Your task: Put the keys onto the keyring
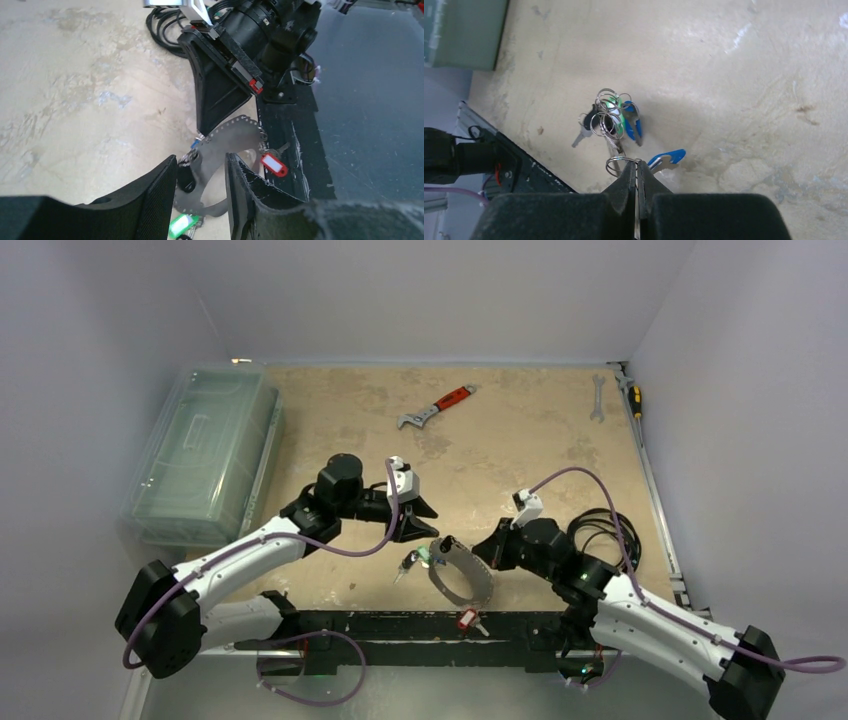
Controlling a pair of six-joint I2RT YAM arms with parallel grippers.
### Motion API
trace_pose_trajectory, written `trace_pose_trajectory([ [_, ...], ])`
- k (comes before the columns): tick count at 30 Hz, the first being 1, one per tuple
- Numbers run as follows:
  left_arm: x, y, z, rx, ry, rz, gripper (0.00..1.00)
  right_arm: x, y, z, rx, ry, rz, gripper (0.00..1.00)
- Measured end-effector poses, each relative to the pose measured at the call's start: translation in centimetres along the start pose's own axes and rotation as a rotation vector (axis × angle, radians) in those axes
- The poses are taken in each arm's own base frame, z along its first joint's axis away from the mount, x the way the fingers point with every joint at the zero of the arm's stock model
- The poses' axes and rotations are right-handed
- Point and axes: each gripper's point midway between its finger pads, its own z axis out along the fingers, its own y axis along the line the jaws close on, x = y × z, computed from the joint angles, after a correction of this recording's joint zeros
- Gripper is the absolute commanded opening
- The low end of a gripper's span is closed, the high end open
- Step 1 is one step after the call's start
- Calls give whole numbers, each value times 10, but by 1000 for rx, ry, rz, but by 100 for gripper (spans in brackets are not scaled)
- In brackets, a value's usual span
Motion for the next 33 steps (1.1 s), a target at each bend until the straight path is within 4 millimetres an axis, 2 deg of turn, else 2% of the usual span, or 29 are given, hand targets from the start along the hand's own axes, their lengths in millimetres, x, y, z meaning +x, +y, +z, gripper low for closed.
trace_pose_trajectory([
  [9,-13,-14,12,88,-41,-48,38,-33,39,-14,-115,-65,-112,0],
  [14,-21,-20,14,113,-59,-31,36,-41,50,-21,-158,-83,-152,0],
  [21,-21,-25,23,118,-62,-48,34,-46,60,-25,-198,-89,-176,0],
  [27,-7,-13,31,60,-22,-103,35,-46,63,-26,-214,-84,-197,0],
  [33,4,1,35,3,29,-122,35,-57,73,-31,-234,-115,-227,0],
])
